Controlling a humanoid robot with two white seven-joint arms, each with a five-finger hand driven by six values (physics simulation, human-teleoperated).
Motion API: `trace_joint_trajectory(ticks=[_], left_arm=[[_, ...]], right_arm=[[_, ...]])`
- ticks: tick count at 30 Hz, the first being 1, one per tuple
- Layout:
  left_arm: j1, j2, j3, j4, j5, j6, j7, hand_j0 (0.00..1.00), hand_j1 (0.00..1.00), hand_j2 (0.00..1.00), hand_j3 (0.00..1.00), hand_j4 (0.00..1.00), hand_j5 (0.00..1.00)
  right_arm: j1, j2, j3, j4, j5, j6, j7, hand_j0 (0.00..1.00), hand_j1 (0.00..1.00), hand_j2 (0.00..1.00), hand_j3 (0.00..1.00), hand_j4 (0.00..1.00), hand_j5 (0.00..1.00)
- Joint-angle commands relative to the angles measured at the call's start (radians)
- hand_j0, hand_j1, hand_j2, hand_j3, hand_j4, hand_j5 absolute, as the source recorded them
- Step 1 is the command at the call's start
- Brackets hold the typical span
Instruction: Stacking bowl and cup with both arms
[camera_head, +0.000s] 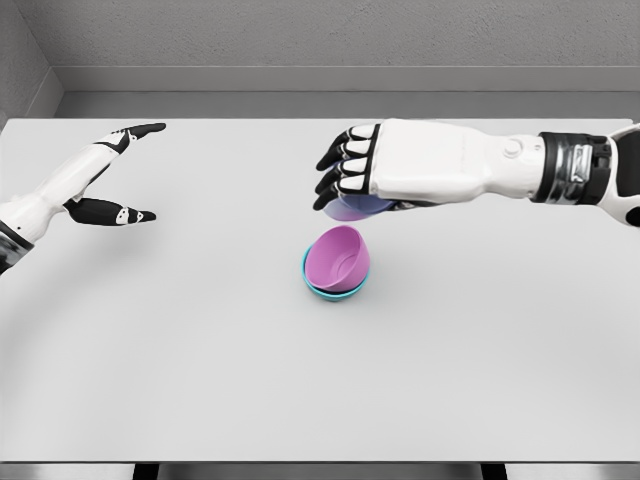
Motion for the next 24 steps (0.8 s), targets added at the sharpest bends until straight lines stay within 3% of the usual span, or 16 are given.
trace_joint_trajectory(ticks=[1,9,24], left_arm=[[-0.002,0.001,0.0,0.01,0.008,0.002,0.001,1.0,1.0,1.0,1.0,1.0,1.0],[-0.006,-0.013,-0.001,0.033,0.005,0.002,-0.001,1.0,1.0,1.0,1.0,1.0,1.0],[-0.014,-0.014,-0.004,0.037,0.005,0.002,-0.001,1.0,1.0,1.0,1.0,1.0,1.0]], right_arm=[[0.0,0.004,0.0,0.0,-0.007,0.001,-0.001,0.77,0.77,0.77,0.77,0.77,0.77],[0.003,0.013,0.006,0.0,-0.002,0.001,-0.001,0.84,0.84,0.84,0.84,0.84,0.84],[0.04,0.036,0.024,0.001,0.053,0.001,-0.001,0.85,0.85,0.85,0.85,0.85,0.85]])
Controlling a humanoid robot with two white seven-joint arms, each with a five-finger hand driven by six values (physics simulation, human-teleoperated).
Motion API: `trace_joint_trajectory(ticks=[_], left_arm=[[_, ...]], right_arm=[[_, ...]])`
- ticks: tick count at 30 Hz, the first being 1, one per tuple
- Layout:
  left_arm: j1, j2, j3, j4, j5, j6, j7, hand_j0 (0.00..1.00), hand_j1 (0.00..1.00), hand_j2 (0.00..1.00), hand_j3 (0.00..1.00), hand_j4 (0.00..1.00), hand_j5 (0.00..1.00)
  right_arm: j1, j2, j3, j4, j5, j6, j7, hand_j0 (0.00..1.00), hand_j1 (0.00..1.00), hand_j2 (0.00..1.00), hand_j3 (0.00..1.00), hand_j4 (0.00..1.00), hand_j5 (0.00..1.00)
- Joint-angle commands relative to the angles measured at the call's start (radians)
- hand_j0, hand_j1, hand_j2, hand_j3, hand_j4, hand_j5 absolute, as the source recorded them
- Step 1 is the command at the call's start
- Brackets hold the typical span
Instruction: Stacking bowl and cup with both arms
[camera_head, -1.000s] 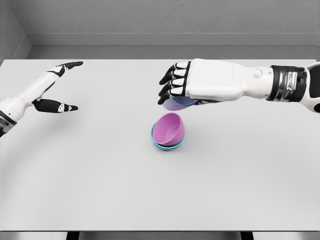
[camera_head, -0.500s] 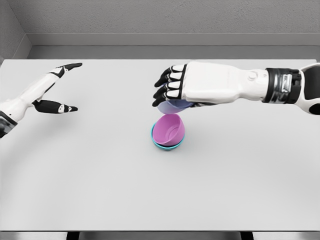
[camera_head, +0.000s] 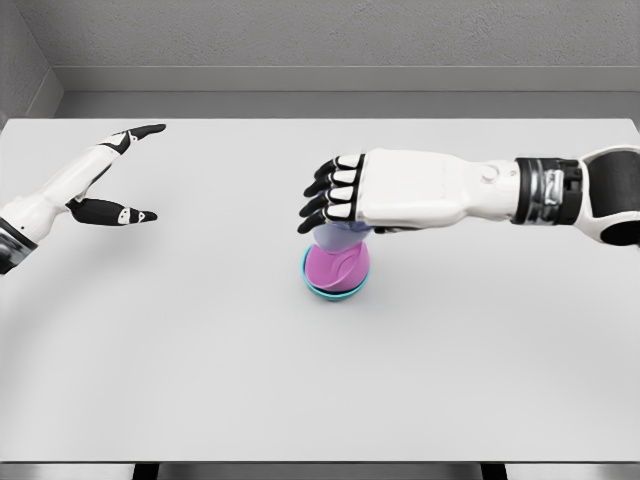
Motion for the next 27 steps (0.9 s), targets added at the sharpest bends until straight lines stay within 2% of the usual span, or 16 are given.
trace_joint_trajectory(ticks=[1,8,12,18,25,26,27], left_arm=[[0.0,0.0,-0.002,-0.001,0.008,0.002,0.0,1.0,1.0,1.0,1.0,1.0,1.0],[0.0,-0.001,-0.002,-0.003,0.008,0.002,0.0,1.0,1.0,1.0,1.0,1.0,1.0],[0.0,-0.001,-0.002,-0.004,0.008,0.002,0.0,1.0,1.0,1.0,1.0,1.0,1.0],[0.0,-0.001,0.001,-0.004,0.008,0.002,0.0,1.0,1.0,1.0,1.0,1.0,1.0],[0.003,0.0,0.003,0.0,0.008,0.002,0.0,1.0,1.0,1.0,1.0,1.0,1.0],[0.003,0.0,0.003,-0.003,0.008,0.002,0.0,1.0,1.0,1.0,1.0,1.0,1.0],[0.005,0.0,0.006,0.0,0.008,0.002,0.0,1.0,1.0,1.0,1.0,1.0,1.0]], right_arm=[[0.0,0.005,0.0,0.001,0.007,0.001,-0.001,0.85,0.85,0.85,0.85,0.85,0.85],[0.012,0.009,0.0,0.001,0.023,0.001,-0.002,0.85,0.85,0.85,0.85,0.85,0.85],[0.008,0.009,0.0,0.001,0.033,0.001,-0.002,0.96,0.96,0.96,0.96,0.96,0.96],[-0.009,-0.004,-0.003,0.001,0.033,0.001,-0.004,1.0,1.0,1.0,1.0,1.0,1.0],[-0.037,-0.116,-0.034,0.001,0.027,0.001,-0.008,1.0,1.0,1.0,1.0,1.0,1.0],[-0.034,-0.165,-0.055,0.002,0.026,0.001,-0.01,1.0,1.0,1.0,1.0,1.0,1.0],[-0.018,-0.271,-0.074,0.01,0.024,0.001,-0.013,1.0,1.0,1.0,1.0,1.0,1.0]])
